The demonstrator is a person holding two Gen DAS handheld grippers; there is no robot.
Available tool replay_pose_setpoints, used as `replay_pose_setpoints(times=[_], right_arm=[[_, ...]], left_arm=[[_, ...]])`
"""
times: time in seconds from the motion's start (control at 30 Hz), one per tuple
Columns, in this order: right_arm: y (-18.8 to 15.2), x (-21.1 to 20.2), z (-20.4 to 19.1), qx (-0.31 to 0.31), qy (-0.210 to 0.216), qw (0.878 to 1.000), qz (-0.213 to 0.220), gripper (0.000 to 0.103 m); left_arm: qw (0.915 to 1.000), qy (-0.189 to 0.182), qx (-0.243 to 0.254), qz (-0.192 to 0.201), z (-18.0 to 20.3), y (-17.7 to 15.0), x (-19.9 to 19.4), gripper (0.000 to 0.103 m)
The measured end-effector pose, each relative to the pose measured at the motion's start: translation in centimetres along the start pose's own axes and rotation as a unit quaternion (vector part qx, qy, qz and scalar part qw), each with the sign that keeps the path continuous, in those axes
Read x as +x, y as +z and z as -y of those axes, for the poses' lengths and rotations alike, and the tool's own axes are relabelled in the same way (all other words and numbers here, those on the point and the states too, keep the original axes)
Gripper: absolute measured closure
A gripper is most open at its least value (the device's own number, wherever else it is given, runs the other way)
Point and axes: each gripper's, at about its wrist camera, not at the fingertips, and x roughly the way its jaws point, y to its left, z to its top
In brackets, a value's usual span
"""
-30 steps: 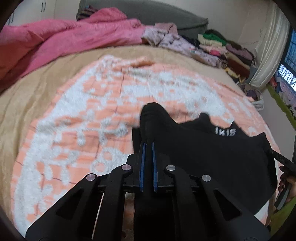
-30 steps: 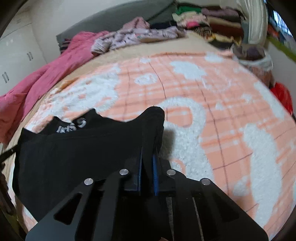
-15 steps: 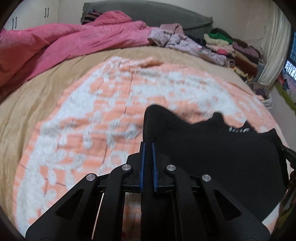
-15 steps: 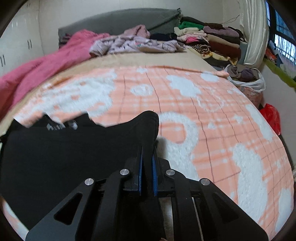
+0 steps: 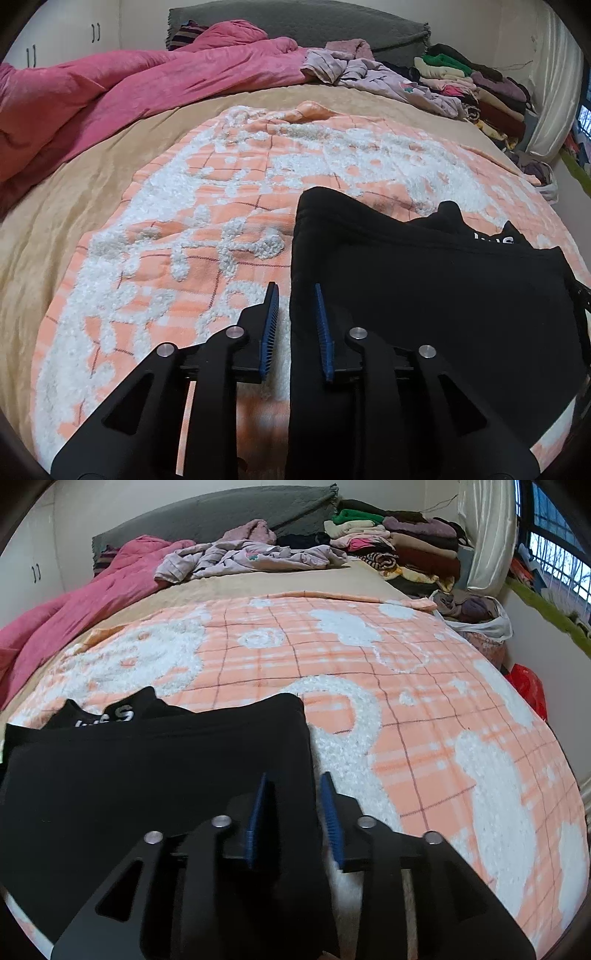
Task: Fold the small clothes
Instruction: 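Open both tools and withdraw them from the folded black shirt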
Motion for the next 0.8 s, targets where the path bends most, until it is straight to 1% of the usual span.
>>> replay_pose_setpoints(times=[0.03, 0.1, 0.13, 0.2, 0.27, 0.3, 0.5, 0.57, 0.63, 0.8], right_arm=[[-0.1, -0.4, -0.1, 0.000, 0.003, 1.000, 0.001, 0.057], [-0.3, -1.0, -0.2, -0.004, 0.009, 1.000, 0.005, 0.056], [-0.4, -1.4, -0.3, -0.008, 0.008, 1.000, 0.006, 0.053], [-0.6, -2.0, -0.5, -0.011, 0.011, 1.000, 0.010, 0.051], [-0.8, -2.8, -0.5, -0.012, 0.018, 1.000, 0.014, 0.045], [-0.8, -3.2, -0.5, -0.012, 0.020, 1.000, 0.017, 0.045], [-1.6, -6.0, -0.7, -0.007, 0.042, 0.998, 0.045, 0.042], [-1.9, -6.9, -1.0, -0.015, 0.049, 0.997, 0.051, 0.037], [-2.2, -7.7, -1.5, -0.024, 0.050, 0.997, 0.056, 0.035], [-3.6, -9.3, -3.3, -0.062, 0.047, 0.995, 0.060, 0.035]], left_arm=[[1.0000, 0.000, -0.001, 0.001, 0.0, 0.1, -0.1, 0.088], [1.0000, 0.001, -0.001, 0.001, 0.0, 0.0, -0.5, 0.086], [1.0000, 0.002, -0.002, 0.002, 0.0, 0.0, -0.6, 0.084], [1.0000, 0.002, -0.004, 0.002, 0.0, 0.0, -0.9, 0.080], [1.0000, 0.001, -0.007, 0.003, 0.0, 0.0, -1.3, 0.076], [1.0000, 0.000, -0.007, 0.005, 0.0, 0.0, -1.6, 0.075], [0.9998, -0.006, -0.008, 0.017, 0.5, 0.0, -3.5, 0.060], [0.9996, -0.010, -0.009, 0.023, 0.7, -0.1, -4.3, 0.057], [0.9995, -0.015, -0.009, 0.028, 0.9, -0.2, -5.1, 0.051], [0.9989, -0.033, -0.007, 0.032, 1.4, -0.9, -7.0, 0.046]])
